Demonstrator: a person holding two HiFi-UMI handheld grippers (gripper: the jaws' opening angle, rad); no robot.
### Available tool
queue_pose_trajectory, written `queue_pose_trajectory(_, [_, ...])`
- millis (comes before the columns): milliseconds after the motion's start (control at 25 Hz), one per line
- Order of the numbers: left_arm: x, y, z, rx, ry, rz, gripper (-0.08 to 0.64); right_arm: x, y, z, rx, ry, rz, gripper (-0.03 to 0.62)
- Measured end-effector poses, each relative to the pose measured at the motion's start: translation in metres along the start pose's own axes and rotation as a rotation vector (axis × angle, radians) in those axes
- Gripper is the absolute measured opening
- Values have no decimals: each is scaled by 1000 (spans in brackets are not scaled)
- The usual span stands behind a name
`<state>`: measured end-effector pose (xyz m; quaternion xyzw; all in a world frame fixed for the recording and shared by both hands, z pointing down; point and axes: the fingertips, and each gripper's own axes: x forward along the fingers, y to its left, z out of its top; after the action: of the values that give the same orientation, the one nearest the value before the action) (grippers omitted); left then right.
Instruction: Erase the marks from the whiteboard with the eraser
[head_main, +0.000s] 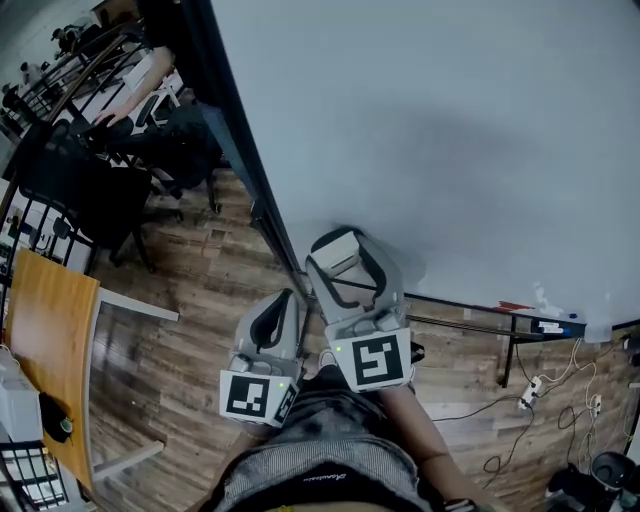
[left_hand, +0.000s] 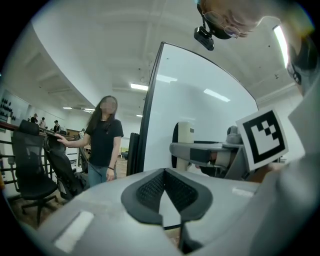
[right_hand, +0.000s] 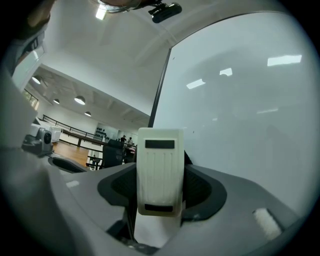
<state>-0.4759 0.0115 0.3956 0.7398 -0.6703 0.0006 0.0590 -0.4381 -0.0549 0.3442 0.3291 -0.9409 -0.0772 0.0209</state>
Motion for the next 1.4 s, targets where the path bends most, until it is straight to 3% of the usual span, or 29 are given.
queue_pose_trajectory(600, [29, -74, -4, 31, 25, -143, 3, -64, -73, -8, 0, 13, -166, 259])
queue_pose_trajectory(1400, [78, -191, -1, 41, 43, -356, 3, -186, -209, -36, -16, 123, -491, 259])
